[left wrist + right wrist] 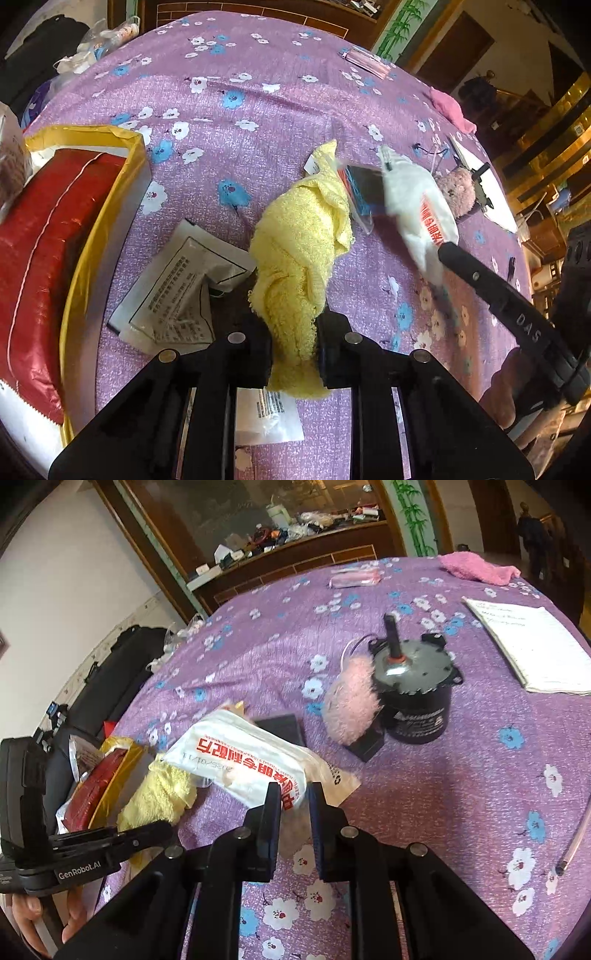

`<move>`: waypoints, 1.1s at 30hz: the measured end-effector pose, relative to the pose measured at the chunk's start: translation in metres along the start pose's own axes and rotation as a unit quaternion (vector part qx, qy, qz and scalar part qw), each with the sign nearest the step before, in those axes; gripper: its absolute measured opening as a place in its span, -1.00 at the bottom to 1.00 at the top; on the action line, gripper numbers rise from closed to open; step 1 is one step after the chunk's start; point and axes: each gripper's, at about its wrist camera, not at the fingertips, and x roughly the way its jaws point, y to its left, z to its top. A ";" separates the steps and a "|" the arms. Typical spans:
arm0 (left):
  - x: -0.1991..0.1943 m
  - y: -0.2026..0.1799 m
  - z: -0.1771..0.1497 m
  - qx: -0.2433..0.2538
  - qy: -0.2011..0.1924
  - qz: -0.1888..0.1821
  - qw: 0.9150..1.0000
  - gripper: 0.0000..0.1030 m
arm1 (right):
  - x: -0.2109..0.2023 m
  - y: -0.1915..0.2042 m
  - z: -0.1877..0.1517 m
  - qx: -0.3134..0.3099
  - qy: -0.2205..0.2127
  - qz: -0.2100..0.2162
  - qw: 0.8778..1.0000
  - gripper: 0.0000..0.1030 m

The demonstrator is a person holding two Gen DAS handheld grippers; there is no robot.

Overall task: Organize soft objects
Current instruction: 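Carry the yellow towel and red-lettered packet to the box and release both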

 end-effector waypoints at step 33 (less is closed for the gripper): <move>0.001 -0.014 -0.029 0.028 -0.012 -0.001 1.000 -0.64 | -0.074 -0.025 -0.063 0.090 -0.017 0.030 0.995 -0.82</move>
